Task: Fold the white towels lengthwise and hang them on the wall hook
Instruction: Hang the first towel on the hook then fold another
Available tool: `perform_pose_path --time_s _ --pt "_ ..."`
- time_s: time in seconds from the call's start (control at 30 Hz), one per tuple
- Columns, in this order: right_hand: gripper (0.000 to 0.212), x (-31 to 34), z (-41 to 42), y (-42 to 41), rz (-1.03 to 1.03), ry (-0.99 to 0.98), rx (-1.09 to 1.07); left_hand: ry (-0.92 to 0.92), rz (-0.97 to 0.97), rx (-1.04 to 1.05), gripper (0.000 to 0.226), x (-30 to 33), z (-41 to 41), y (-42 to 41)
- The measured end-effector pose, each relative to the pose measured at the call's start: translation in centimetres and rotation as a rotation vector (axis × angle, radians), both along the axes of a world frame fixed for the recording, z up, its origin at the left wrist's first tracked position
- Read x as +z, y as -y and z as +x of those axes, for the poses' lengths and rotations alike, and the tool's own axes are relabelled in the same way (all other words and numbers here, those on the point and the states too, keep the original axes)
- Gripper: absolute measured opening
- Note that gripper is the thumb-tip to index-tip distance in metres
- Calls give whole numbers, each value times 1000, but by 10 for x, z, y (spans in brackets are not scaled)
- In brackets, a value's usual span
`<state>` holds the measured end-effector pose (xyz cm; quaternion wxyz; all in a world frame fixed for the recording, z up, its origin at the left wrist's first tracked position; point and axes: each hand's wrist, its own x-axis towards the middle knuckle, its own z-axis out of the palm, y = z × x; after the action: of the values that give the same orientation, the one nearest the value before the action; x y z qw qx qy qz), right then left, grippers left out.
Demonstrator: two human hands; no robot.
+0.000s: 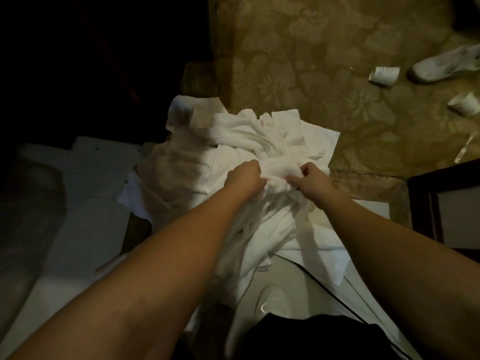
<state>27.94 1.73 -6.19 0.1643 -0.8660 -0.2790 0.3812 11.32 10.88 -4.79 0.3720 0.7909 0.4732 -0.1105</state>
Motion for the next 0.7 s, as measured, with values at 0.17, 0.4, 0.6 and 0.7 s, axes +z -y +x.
perform_pose_path --time_s 0.17,0.4,0.6,0.7 --pt "31 64 -23 17 31 3 33 77 -31 134 21 58 -33 26" --pt "27 194 -74 37 65 118 261 171 -90 300 17 182 -100 59" --pt "28 327 -116 52 86 63 339 277 -160 422 26 301 -153 77" --pt "32 394 -136 62 100 126 414 280 -190 432 28 364 -178 87"
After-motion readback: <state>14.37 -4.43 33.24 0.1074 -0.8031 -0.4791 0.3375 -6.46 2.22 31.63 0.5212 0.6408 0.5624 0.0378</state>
